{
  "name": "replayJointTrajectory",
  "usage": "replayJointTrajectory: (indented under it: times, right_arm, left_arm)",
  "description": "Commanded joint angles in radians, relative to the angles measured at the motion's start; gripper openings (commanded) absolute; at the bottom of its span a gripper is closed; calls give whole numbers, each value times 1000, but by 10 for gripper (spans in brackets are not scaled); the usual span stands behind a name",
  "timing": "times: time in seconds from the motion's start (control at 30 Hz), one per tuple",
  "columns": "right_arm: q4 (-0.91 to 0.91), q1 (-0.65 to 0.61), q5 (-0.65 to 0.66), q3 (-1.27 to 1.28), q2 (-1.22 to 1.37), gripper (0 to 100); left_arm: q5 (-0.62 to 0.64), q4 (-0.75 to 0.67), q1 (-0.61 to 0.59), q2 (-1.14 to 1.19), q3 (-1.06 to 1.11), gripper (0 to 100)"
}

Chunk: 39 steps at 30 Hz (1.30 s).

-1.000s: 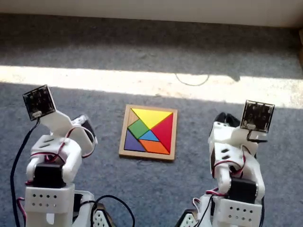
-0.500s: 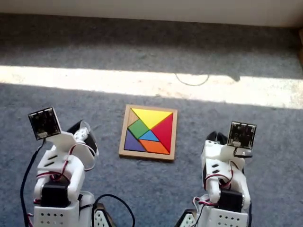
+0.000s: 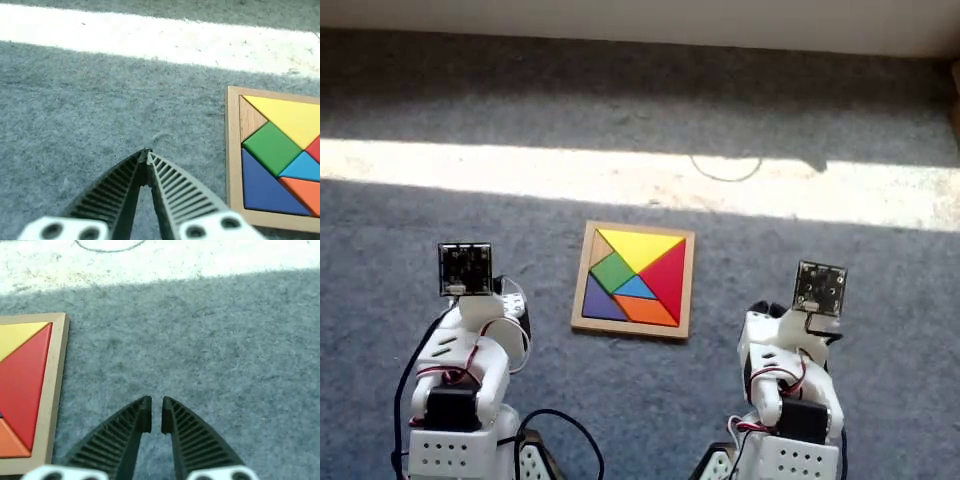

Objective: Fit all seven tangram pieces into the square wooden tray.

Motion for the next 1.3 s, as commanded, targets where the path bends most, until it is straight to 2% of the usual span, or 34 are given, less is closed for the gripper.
replayJointTrajectory:
  times: [0.0,0.23,0.63,0.83,1.1,1.27]
  right_arm:
    - [82,-2,9,114,-8,49]
    - [219,-2,12,114,-8,49]
    - [219,-2,12,114,-8,49]
    - [219,-2,12,114,-8,49]
    - [219,-2,12,114,-8,49]
    - [219,-2,12,114,-8,49]
  left_arm:
    - [-74,-23,-8,-41,36,5]
    - [-124,-15,-21,-38,96,5]
    - [-121,-12,-151,-33,96,5]
    - [-124,152,-137,-38,96,5]
    - [-124,278,-137,-36,96,5]
    - [-123,301,-137,-38,96,6]
